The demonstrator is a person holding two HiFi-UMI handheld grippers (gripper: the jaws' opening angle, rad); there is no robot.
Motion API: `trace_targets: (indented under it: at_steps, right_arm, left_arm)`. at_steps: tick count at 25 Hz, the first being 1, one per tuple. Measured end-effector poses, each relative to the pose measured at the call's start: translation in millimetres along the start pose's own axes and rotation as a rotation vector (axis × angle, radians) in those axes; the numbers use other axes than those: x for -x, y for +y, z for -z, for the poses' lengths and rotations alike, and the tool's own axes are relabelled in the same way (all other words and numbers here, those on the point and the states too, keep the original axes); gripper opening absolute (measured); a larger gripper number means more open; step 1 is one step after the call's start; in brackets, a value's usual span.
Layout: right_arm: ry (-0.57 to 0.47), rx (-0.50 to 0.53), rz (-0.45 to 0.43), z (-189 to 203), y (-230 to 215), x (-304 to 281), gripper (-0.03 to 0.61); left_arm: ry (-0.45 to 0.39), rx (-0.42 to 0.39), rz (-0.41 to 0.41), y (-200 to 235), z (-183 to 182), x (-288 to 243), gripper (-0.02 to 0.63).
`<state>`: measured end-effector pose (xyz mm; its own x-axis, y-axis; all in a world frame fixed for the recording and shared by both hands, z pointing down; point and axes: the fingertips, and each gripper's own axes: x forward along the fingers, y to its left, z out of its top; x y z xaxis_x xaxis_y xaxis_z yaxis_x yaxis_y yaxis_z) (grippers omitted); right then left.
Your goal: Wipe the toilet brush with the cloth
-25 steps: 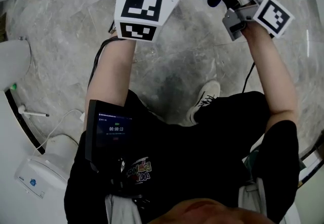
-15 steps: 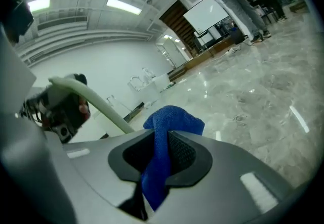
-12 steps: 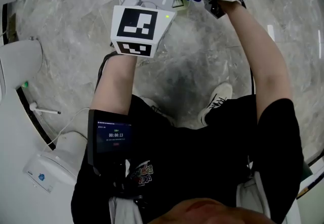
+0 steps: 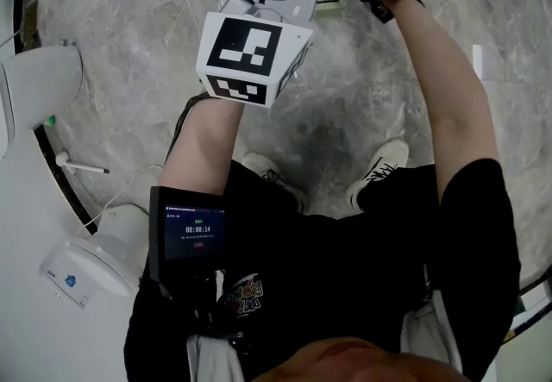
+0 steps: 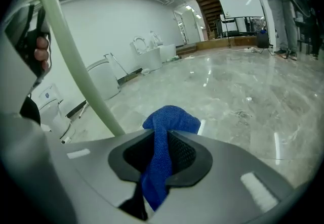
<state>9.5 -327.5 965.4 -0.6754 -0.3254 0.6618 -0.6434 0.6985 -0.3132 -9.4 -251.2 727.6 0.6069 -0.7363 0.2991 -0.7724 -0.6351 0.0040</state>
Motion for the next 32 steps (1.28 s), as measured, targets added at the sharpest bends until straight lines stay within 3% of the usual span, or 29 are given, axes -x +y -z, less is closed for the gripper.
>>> trace_targets:
  at_steps: [10,19,25,32]
  right_arm:
    - [-0.291,-0.123,-0.196,-75.0,36.8,112.0,0.072]
    - [-0.475,-0.094,-0.218,-96.6,54.8,218.4,0.072]
    - [-0.41,-0.077,-0.244,-48.0,79.7,243.7,0.072]
    - [-0.293,-0.108,-0.332,-21.7,119.2,202.0,0.072]
  left_arm:
    - [-0.037,0.02,0.004,4.6,-9.6,-5.4,0.052]
    - [-0.046,0.036,-0.003,4.4,-11.0,-8.9,0.052]
    - [-0.045,0.031,0.002,3.2,-8.7,-8.2,0.052]
    - [-0.036,0.033,0.002,3.0,-6.7,-11.3,0.052]
